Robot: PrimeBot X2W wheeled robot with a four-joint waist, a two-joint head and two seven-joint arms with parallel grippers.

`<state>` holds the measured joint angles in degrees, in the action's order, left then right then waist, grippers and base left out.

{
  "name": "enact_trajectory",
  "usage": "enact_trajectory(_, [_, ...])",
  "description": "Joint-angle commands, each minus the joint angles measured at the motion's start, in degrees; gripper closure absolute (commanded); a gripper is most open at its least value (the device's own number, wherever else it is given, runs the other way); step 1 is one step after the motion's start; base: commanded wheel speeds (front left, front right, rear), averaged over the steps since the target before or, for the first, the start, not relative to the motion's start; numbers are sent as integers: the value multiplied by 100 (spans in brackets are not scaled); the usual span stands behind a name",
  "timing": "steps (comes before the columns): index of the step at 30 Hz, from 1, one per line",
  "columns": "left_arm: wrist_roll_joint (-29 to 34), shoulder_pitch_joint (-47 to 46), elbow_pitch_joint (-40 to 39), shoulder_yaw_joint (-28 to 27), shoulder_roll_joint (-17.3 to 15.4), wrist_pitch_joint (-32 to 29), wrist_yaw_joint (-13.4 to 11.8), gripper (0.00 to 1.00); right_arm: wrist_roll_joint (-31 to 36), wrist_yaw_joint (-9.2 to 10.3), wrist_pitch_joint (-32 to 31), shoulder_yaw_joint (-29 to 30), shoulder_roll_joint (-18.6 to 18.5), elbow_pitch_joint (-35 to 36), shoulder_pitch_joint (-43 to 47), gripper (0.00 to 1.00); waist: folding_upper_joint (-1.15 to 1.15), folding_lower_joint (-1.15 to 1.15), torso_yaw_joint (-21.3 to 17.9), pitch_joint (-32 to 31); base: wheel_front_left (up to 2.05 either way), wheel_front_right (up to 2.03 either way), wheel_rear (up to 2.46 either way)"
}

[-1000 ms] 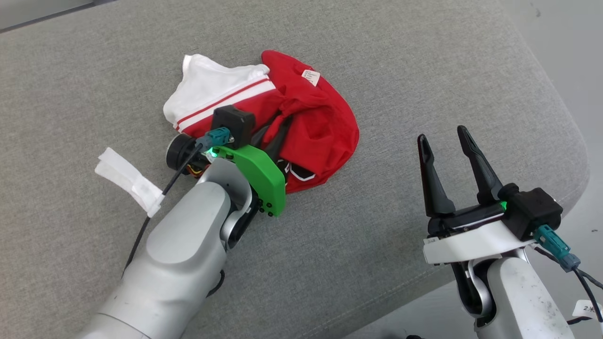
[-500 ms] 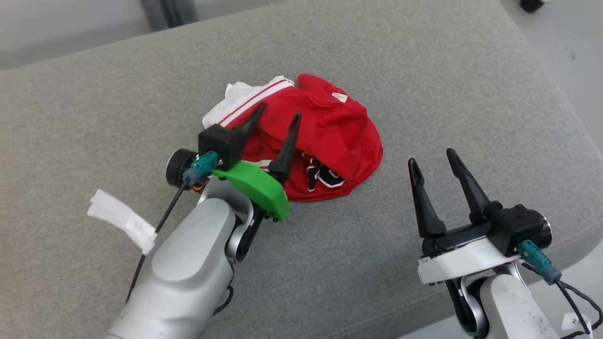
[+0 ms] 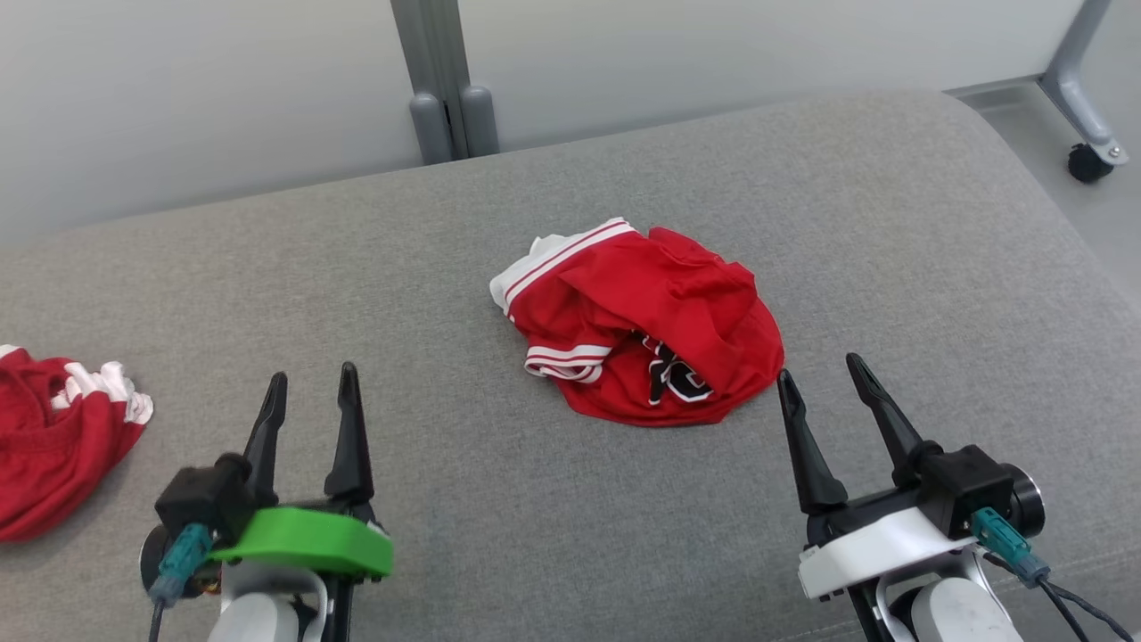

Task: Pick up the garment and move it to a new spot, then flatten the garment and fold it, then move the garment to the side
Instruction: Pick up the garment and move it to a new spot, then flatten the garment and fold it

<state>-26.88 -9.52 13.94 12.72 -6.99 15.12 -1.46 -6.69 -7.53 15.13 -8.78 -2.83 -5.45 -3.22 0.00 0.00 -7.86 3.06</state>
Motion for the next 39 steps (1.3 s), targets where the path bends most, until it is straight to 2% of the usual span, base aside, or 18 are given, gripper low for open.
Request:
enact_trajectory(1, [286, 287, -157, -182, 38, 3, 54, 0, -16, 9, 3, 27, -11, -4, 119, 0, 0, 0, 305, -320, 0, 0, 0])
enact_trajectory(8, [1290, 1418, -664, -988, 294, 4, 227, 0, 73, 9, 3, 57, -11, -9, 366, 0, 0, 0, 420, -535, 0, 0, 0])
enact_trajectory(13, [1510, 1814, -808, -1283, 394, 3, 285, 0, 161, 8, 3, 83, -11, -35, 523, 0, 0, 0, 483, -621, 0, 0, 0])
enact_trajectory(19, [1216, 1898, -797, -1133, 406, 3, 201, 0, 153, 8, 3, 6, -12, -86, 567, 0, 0, 0, 504, -590, 0, 0, 0])
enact_trajectory(39, [1257, 1808, -728, -995, 407, 3, 99, 0, 95, 8, 3, 20, -11, -164, 526, 0, 0, 0, 485, -581, 0, 0, 0])
